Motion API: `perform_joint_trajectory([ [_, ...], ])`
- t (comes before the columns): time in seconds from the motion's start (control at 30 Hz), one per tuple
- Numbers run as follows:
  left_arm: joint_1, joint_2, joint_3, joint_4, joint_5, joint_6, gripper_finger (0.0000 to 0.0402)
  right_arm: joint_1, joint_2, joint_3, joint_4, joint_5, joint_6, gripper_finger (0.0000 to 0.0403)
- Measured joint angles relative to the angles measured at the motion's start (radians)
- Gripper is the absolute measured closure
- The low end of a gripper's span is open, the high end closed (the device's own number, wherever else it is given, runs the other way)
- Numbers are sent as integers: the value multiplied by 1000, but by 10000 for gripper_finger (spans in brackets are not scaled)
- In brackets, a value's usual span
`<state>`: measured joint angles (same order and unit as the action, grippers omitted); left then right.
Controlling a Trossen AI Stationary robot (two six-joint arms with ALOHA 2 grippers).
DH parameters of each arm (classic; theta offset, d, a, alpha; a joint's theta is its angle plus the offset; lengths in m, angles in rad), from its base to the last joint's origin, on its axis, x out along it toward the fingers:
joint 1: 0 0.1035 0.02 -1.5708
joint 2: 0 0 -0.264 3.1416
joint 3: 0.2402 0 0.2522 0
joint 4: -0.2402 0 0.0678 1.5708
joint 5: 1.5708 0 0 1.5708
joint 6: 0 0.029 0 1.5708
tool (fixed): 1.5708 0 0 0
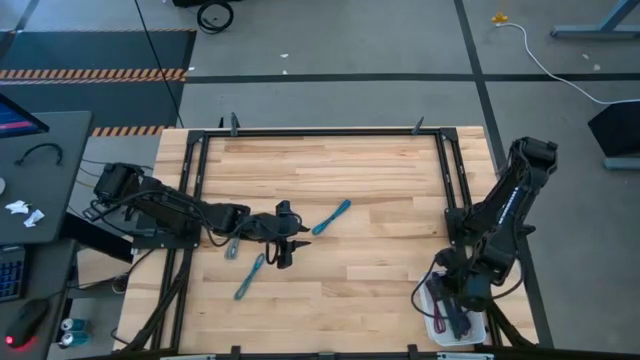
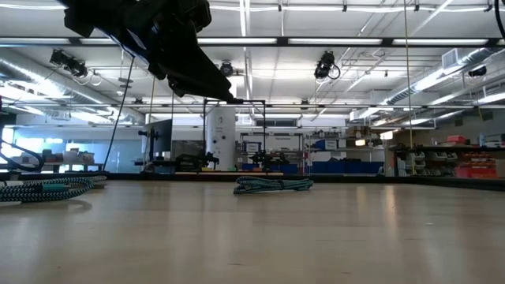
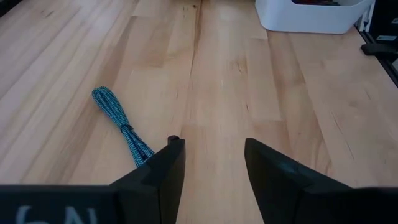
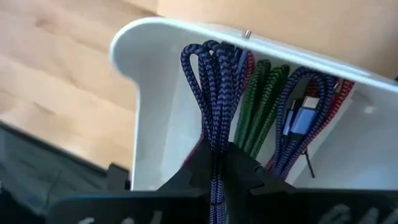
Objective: Pick and place USB-C Cables
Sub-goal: Put the violet charger cable into the white bin
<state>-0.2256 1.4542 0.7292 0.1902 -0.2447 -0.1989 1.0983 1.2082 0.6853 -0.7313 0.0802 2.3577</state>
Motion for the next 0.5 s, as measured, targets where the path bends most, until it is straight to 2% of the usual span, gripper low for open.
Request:
perform_joint_trajectory([
  [0.17, -1, 0, 0, 0, 0, -2, 230, -17, 49, 0, -3, -78, 0, 380],
  [0.5, -1, 0, 0, 0, 0, -7, 229, -5, 102, 0, -2, -146, 4, 374],
])
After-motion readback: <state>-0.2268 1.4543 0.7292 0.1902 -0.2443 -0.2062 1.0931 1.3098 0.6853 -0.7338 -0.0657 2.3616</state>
